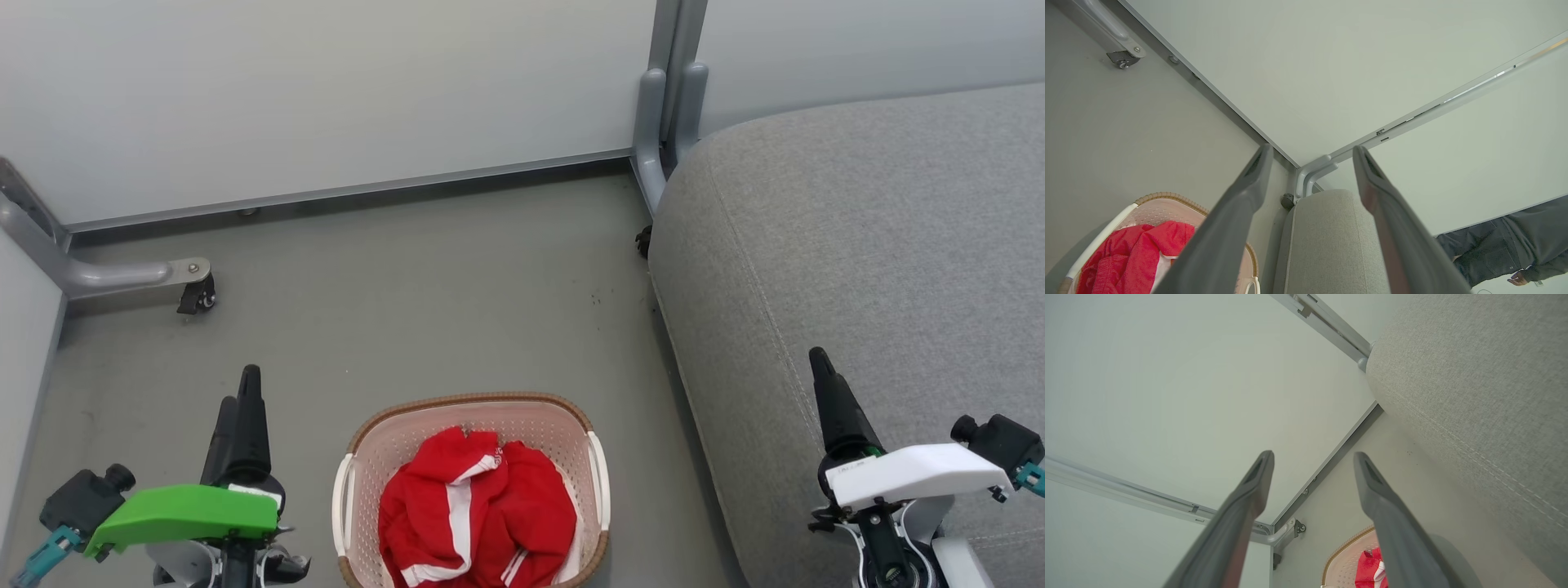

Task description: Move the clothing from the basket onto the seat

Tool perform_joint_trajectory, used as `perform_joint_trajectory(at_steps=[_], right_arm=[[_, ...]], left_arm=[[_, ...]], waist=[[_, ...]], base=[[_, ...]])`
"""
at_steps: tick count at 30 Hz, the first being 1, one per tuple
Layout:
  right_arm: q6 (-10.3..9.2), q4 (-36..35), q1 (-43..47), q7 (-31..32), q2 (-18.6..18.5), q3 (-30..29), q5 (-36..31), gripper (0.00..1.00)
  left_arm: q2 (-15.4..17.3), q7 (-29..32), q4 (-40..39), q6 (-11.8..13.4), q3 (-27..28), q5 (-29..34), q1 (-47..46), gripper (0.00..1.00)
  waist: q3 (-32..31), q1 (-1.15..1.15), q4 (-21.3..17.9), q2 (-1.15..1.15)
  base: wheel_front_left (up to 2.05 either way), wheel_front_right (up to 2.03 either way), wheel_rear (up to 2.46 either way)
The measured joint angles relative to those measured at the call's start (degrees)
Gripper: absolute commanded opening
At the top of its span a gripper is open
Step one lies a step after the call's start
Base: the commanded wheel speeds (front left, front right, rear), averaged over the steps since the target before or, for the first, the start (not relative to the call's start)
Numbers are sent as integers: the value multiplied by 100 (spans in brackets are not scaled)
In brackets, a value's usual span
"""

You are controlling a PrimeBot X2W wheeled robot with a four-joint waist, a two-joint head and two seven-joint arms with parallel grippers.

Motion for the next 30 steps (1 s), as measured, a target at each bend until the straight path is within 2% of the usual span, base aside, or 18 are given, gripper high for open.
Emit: perform_joint_trajectory(at_steps=[15,30], right_arm=[[0,-174,104,-287,-7,266,-1280,100],[0,-363,118,-547,-15,499,-2360,100]], left_arm=[[4,-289,-200,224,-315,1290,61,100],[8,-549,-347,282,-494,2351,131,100]], waist=[[-21,0,3,0],[-33,0,-15,0]], base=[[0,0,0],[0,0,0]])
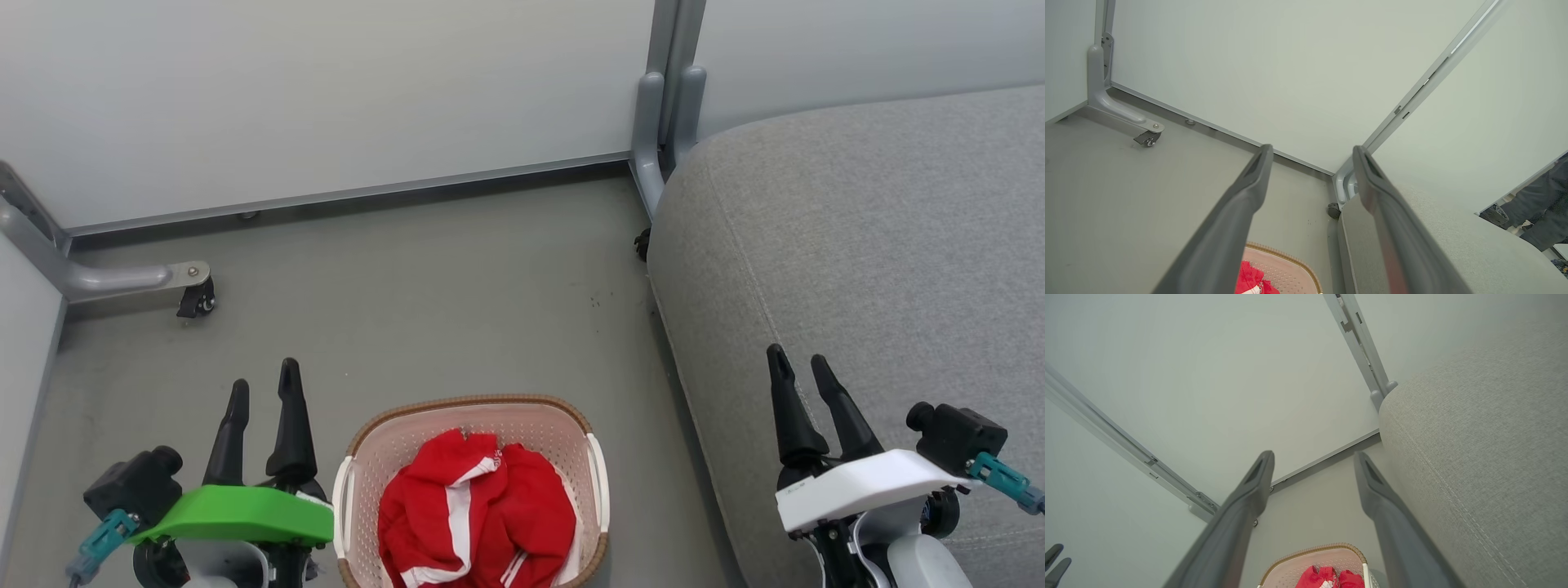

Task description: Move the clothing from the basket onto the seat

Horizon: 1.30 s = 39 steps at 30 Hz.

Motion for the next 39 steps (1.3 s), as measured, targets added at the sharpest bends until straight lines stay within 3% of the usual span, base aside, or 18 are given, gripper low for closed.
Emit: perform_joint_trajectory(at_steps=[39], right_arm=[[2,-430,114,-544,-18,301,-2236,100]], left_arm=[[15,-532,-353,102,-377,2243,108,100]], waist=[[50,0,-17,0]], base=[[0,0,0]])
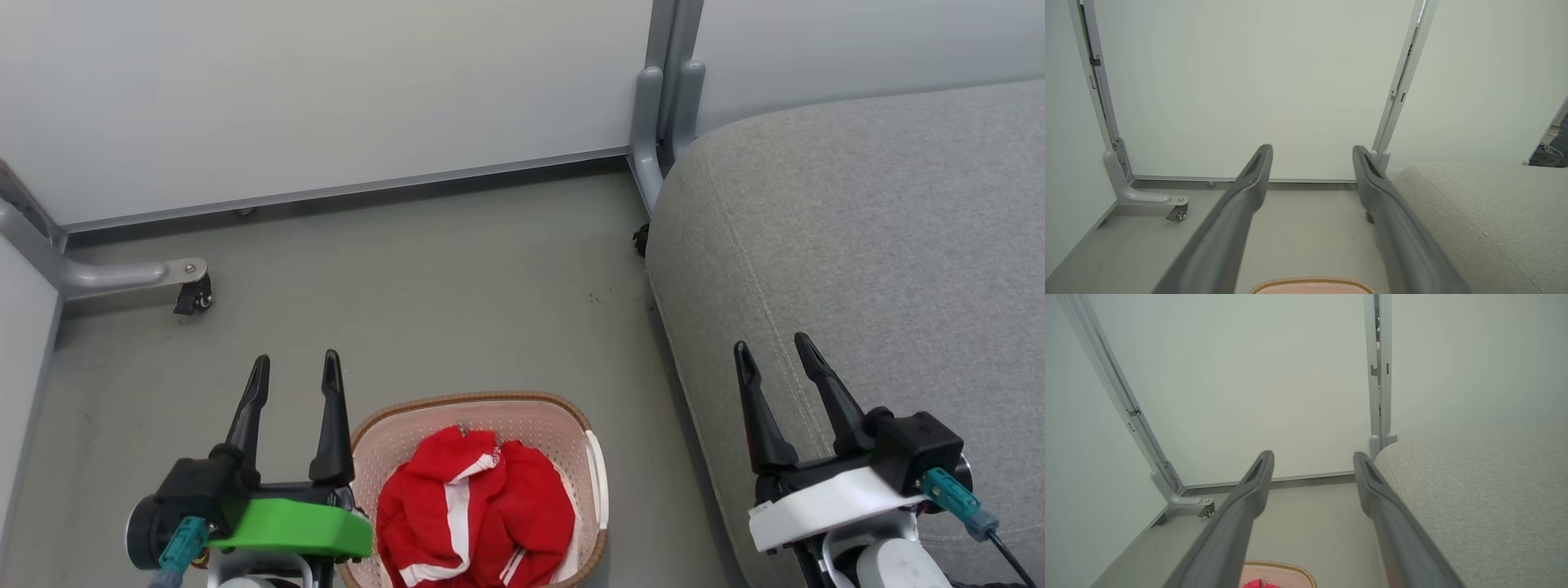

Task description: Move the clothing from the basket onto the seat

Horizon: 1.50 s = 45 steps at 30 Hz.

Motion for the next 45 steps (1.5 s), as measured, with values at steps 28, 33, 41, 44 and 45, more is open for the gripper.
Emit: perform_joint_trajectory(at_steps=[28,33,41,44,45], right_arm=[[1,-208,17,-258,-10,67,-955,100],[1,-208,37,-260,-10,64,-957,100],[1,-214,85,-260,-10,70,-964,100],[1,-219,85,-260,-11,78,-969,100],[1,-221,85,-260,-11,88,-991,100]], left_arm=[[8,-259,-78,66,-214,1083,24,100],[9,-259,-62,64,-234,1083,26,100],[9,-259,-44,40,-269,1083,34,100],[10,-259,-8,5,-307,1083,42,100],[10,-260,19,-10,-335,1085,42,100]], waist=[[26,0,33,0],[-3,0,41,0],[-10,0,47,0],[9,0,46,0],[21,0,45,0]], base=[[0,0,0],[0,0,0],[0,0,0],[0,0,0],[0,0,0]])
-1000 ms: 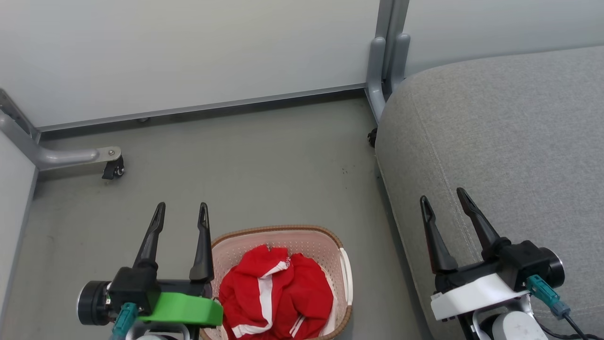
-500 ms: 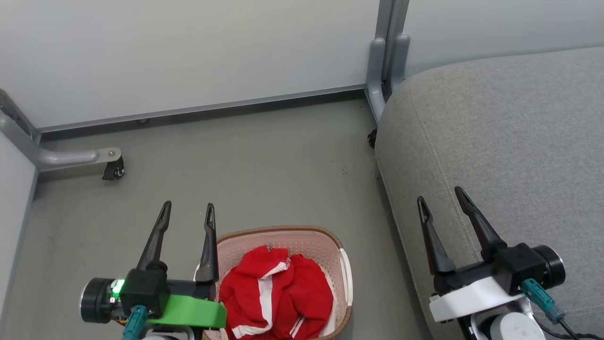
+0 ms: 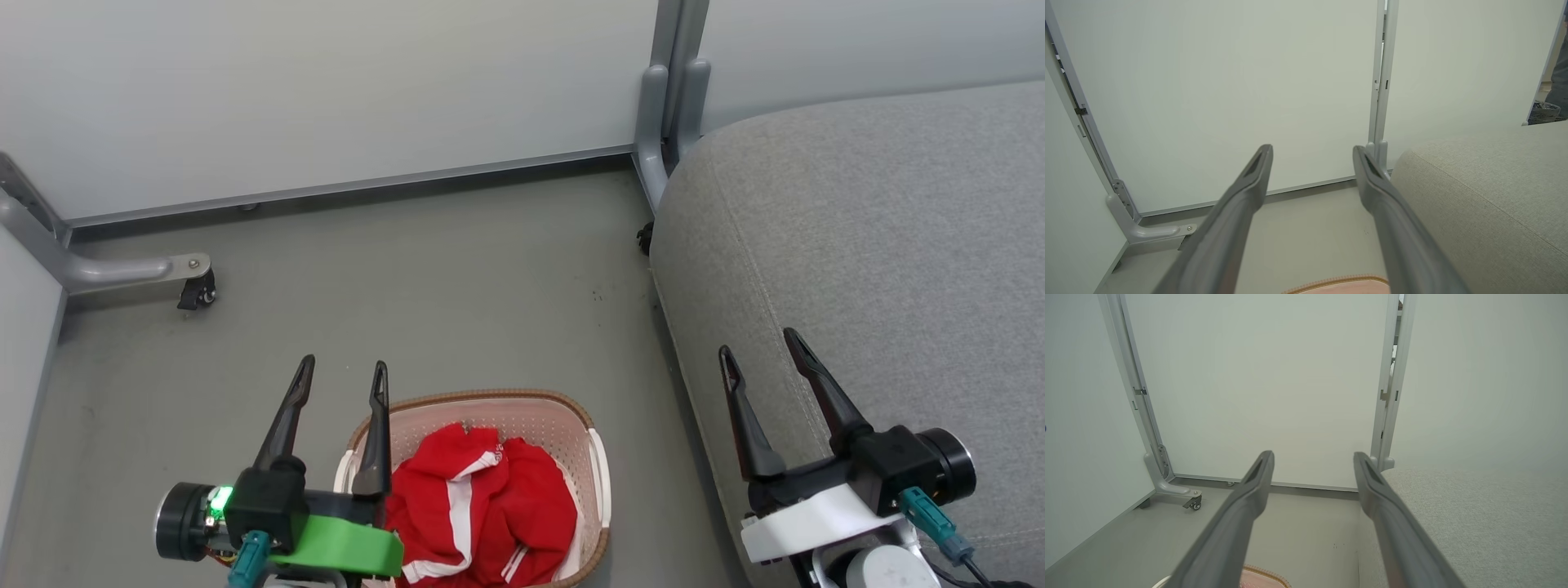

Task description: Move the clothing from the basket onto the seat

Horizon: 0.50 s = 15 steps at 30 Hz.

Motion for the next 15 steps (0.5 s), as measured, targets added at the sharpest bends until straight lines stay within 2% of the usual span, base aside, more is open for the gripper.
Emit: perform_joint_trajectory(at_steps=[8,15], right_arm=[[0,-97,-94,0,0,-83,-19,100],[0,-288,-564,0,-1,-307,-27,100]], left_arm=[[0,-8,441,-63,-288,126,-106,100],[2,-8,1551,-252,-740,196,-940,100]], waist=[[274,0,-16,0],[893,0,-5,0]], base=[[0,0,0],[0,0,0]])
